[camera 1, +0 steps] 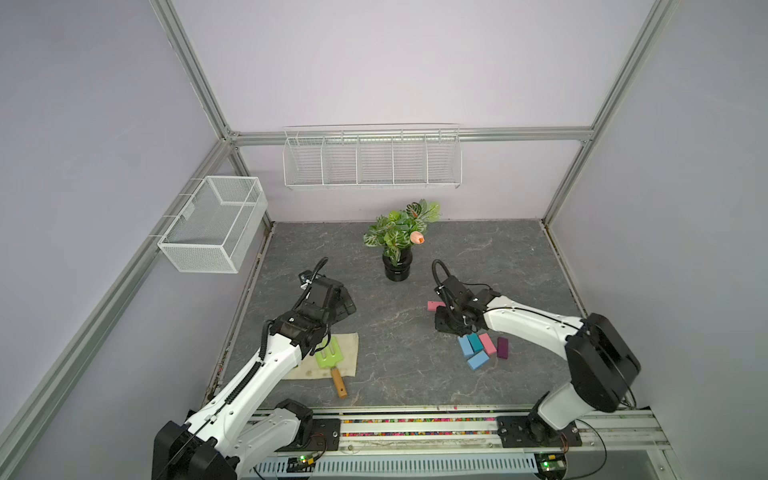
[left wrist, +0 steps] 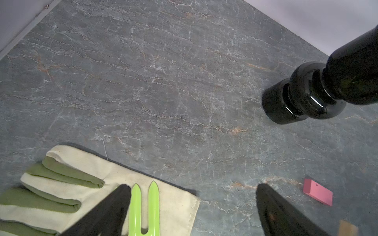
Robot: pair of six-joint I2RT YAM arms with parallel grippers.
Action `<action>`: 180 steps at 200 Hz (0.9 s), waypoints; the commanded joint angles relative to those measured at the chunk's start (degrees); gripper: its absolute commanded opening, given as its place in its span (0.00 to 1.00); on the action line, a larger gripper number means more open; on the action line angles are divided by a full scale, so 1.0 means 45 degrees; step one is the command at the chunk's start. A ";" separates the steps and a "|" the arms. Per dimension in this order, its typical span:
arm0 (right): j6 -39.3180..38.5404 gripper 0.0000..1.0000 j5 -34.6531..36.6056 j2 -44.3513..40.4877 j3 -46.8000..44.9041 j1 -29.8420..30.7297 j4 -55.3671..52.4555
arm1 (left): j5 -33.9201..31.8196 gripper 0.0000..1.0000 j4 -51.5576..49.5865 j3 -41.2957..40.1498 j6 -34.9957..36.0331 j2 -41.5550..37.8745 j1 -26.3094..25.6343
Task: Assemble the number 8 with building blocks
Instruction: Assemble the building block at the center of the board.
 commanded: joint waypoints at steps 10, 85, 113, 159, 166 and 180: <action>0.1338 0.07 0.0182 0.1037 0.0499 0.0623 0.0474 | -0.0103 0.99 -0.0020 -0.0129 -0.0238 -0.0295 -0.0055; 0.1523 0.07 -0.0002 0.2525 0.1531 0.1195 0.0340 | -0.0205 1.00 -0.0182 -0.0108 -0.0186 -0.0345 -0.0057; 0.1522 0.07 0.0050 0.2720 0.1842 0.1196 0.0017 | -0.0225 1.00 -0.0143 -0.0164 -0.0194 -0.0375 -0.0055; 0.1465 0.10 -0.0064 0.3157 0.2318 0.1177 -0.0405 | -0.0255 1.00 -0.0085 -0.0232 -0.0175 -0.0357 -0.0057; 0.1484 0.11 -0.0055 0.3196 0.2350 0.1192 -0.0441 | -0.0245 1.00 -0.0066 -0.0256 -0.0177 -0.0360 -0.0055; 0.1554 0.12 0.0061 0.3199 0.2385 0.1176 -0.0507 | -0.0254 0.99 -0.0045 -0.0279 -0.0169 -0.0364 -0.0055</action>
